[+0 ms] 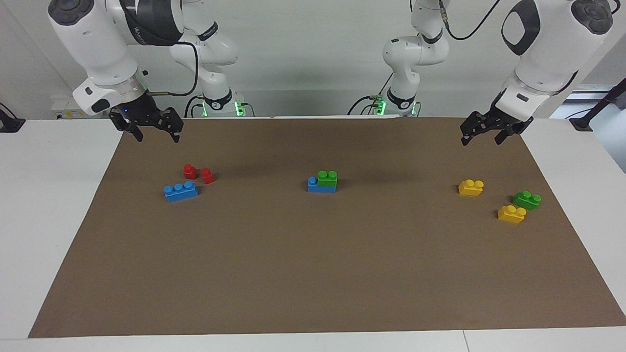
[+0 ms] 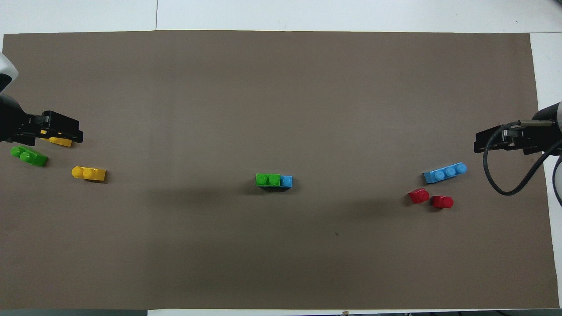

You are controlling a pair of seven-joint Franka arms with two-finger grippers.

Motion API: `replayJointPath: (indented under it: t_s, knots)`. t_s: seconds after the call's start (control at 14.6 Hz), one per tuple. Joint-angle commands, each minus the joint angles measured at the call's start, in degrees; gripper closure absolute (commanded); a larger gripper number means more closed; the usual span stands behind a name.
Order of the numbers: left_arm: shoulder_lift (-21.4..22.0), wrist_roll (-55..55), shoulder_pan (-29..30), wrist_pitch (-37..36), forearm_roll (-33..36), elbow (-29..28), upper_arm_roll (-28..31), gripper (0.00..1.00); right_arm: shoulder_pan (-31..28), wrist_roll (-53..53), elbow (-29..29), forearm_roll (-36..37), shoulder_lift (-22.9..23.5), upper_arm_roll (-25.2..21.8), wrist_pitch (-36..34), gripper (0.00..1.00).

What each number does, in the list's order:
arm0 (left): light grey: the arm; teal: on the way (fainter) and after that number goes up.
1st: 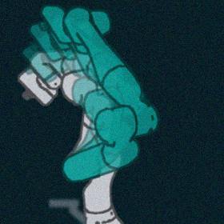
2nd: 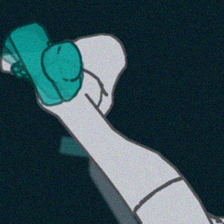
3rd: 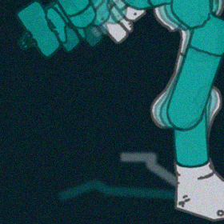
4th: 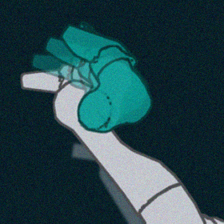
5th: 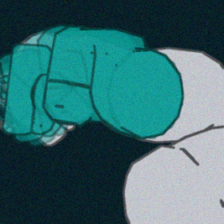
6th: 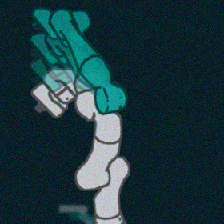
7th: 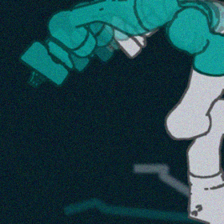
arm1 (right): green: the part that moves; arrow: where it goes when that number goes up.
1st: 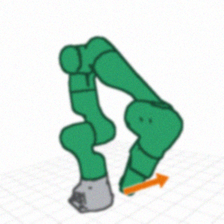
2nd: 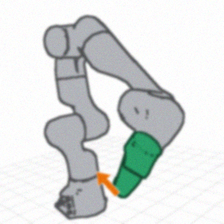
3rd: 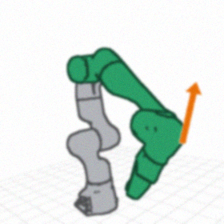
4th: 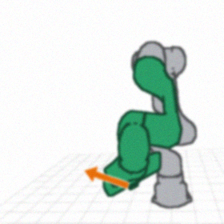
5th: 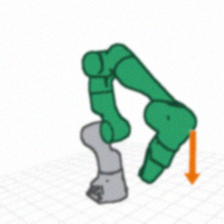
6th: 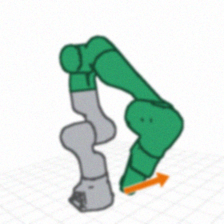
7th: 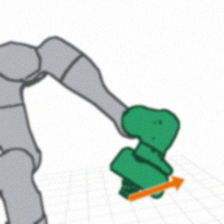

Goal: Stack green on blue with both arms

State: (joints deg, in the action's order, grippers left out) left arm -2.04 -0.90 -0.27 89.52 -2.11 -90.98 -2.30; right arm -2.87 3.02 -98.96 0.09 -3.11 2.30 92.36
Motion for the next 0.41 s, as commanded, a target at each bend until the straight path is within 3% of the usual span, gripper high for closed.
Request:
replayJointPath:
  t_s: [0.0,0.34]
  knots:
    - [-0.3,1.3,0.4,-1.2,-1.0,1.1,0.0,0.0,-0.9,-0.6,1.2,1.1,0.7,0.6,-0.6,0.0]
    - [-0.2,1.2,0.4,-1.6,-0.9,0.9,0.0,0.0,-0.8,-0.6,1.2,1.1,0.7,0.7,-0.6,0.0]
